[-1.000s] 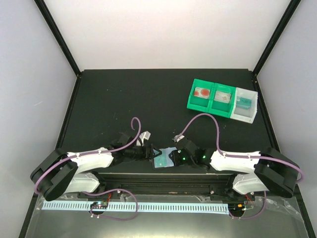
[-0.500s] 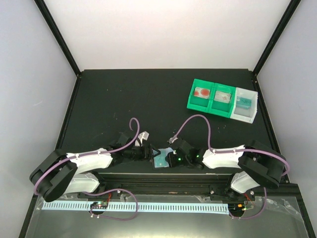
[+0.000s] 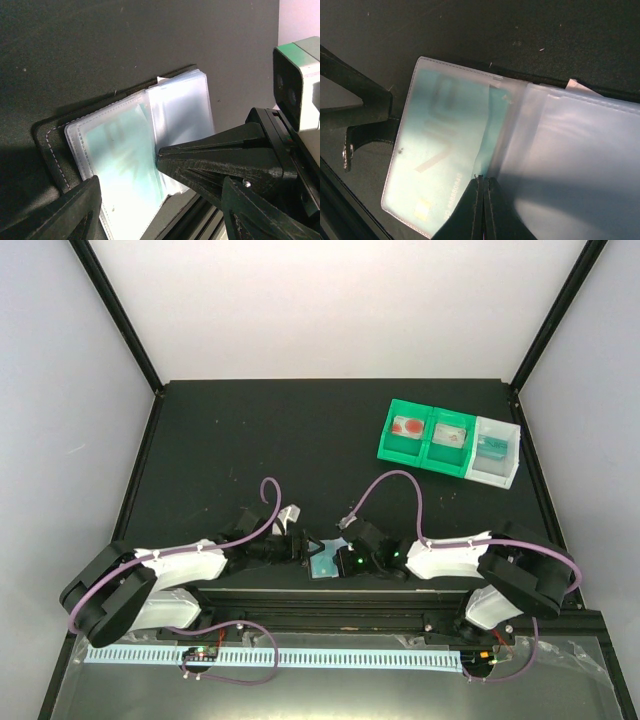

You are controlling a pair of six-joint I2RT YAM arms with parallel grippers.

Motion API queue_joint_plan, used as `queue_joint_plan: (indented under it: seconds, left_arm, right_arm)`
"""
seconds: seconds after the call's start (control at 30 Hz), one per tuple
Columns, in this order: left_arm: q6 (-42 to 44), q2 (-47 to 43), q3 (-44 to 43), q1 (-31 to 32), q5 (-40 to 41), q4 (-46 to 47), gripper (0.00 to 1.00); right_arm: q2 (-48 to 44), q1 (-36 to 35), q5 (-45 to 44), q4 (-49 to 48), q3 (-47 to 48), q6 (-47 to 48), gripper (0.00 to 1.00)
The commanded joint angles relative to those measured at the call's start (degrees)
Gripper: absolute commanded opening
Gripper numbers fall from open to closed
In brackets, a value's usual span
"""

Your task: Take the credit cards out of the card holder

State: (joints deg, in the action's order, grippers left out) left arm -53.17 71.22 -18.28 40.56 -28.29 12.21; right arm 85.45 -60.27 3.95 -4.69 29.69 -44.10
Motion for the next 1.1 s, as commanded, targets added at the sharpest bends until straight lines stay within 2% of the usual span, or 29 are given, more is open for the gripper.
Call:
queue_joint_plan:
  seconds: [0.0,0.5,1.07]
  left_arm:
    - [-0.2,0.3,0.0,-0.3,-0.7,3.3,0.68]
    - [0.2,4.2,-0.3,-0.3,-0.4,4.2,0.68]
    - [-0.5,4.0,-0.2,-0.2,-2.0,6.2,0.69]
  right_arm:
    - [2.2,-0.2,-2.3,3.5,-0.2,-0.5,0.01]
    - [2.0,-0.3,-2.2,3.0,-0.7,-0.6,0.01]
    - [1.7,-0.3,-2.2,2.5,-0.9,-0.7,0.01]
